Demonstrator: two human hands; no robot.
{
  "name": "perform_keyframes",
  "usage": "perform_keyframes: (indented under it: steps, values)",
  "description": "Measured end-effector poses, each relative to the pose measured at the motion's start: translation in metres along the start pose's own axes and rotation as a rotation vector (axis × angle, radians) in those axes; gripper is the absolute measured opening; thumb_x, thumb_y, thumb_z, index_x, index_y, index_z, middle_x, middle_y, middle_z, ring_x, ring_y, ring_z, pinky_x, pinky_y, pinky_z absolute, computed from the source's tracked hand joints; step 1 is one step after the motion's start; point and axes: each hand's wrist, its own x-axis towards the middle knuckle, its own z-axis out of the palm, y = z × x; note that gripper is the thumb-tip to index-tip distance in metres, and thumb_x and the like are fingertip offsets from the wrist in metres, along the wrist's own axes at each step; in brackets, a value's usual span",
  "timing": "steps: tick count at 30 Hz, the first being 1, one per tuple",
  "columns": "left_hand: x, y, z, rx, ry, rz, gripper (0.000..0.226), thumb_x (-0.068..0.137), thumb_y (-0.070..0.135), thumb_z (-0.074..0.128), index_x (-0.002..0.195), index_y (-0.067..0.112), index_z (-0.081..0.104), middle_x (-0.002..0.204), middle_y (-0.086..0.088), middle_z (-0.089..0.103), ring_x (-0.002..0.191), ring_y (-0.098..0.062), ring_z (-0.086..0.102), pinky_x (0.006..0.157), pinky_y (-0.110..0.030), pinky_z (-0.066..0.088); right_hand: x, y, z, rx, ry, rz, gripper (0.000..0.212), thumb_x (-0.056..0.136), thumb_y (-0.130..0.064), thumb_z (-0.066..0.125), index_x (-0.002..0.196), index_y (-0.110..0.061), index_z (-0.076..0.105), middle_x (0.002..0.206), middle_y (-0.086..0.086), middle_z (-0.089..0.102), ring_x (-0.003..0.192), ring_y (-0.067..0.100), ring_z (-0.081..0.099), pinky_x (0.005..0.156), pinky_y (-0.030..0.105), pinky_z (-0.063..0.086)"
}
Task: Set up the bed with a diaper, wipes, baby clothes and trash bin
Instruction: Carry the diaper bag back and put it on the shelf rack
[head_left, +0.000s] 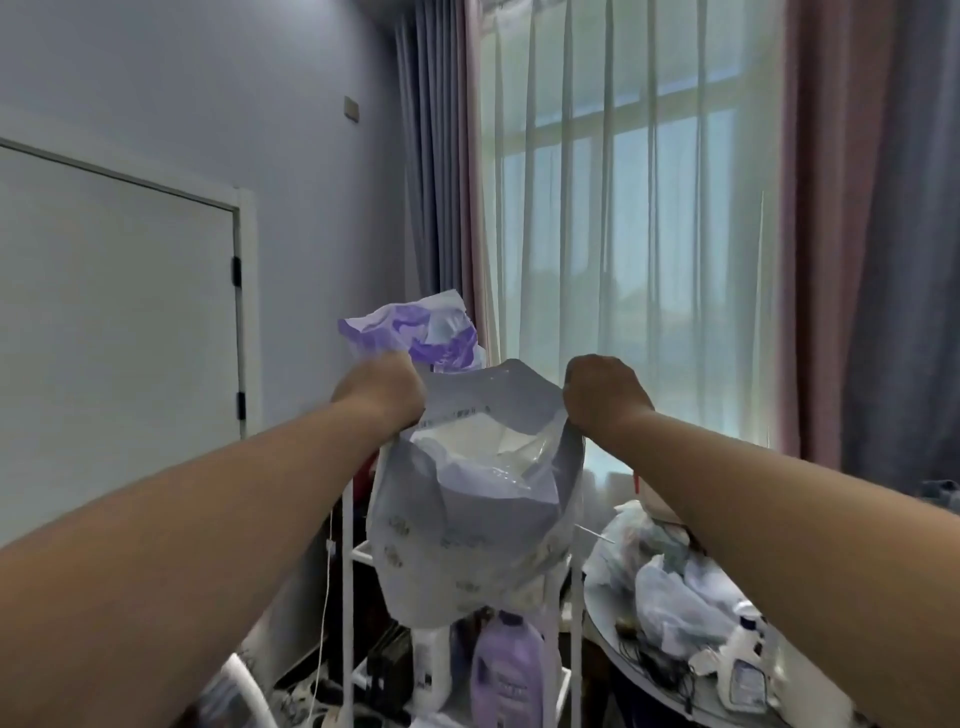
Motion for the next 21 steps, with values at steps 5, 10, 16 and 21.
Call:
perform_keyframes:
  steps: [5, 10, 16, 21]
  values:
    - [0.079, -0.025, 0.009, -0.106, 0.052, 0.036, 0.008, 0.087, 0.01, 0.05, 0.083, 0.013, 0.056, 0.089, -0.012, 0.065, 0.079, -0.031, 0.057, 0.066, -0.032, 0.045, 0.083, -0.02, 0.022, 0.007, 0.118, 0.024, 0.021, 0.081, 0.0, 0.044, 0.081, -0.011, 0.062, 0.079, 0.006, 0.06, 0.074, 0.026, 0.057, 0.065, 0.032, 0.045]
    - [0.136, -0.034, 0.026, -0.241, 0.095, 0.006, 0.017, 0.082, 0.009, 0.059, 0.082, 0.023, 0.05, 0.091, -0.005, 0.058, 0.076, -0.026, 0.053, 0.066, -0.032, 0.037, 0.151, -0.034, 0.036, -0.047, 0.196, 0.0, 0.02, 0.08, 0.0, 0.044, 0.071, -0.014, 0.054, 0.07, 0.003, 0.053, 0.067, 0.024, 0.052, 0.062, 0.031, 0.042]
    - [0.188, -0.036, 0.068, -0.334, 0.185, -0.064, 0.03, 0.092, 0.009, 0.036, 0.111, 0.007, 0.059, 0.12, -0.013, 0.063, 0.101, -0.032, 0.054, 0.083, -0.037, 0.035, 0.211, -0.034, 0.059, -0.036, 0.253, -0.015, 0.022, 0.08, 0.002, 0.04, 0.068, -0.015, 0.049, 0.069, 0.003, 0.05, 0.063, 0.022, 0.048, 0.063, 0.033, 0.042]
    - [0.219, -0.02, 0.102, -0.394, 0.235, -0.105, 0.026, 0.094, 0.011, 0.037, 0.108, 0.005, 0.059, 0.108, -0.016, 0.065, 0.089, -0.031, 0.053, 0.071, -0.036, 0.037, 0.254, -0.011, 0.081, -0.023, 0.284, -0.019, 0.023, 0.078, 0.003, 0.038, 0.067, -0.014, 0.048, 0.069, 0.005, 0.051, 0.058, 0.017, 0.045, 0.058, 0.032, 0.04]
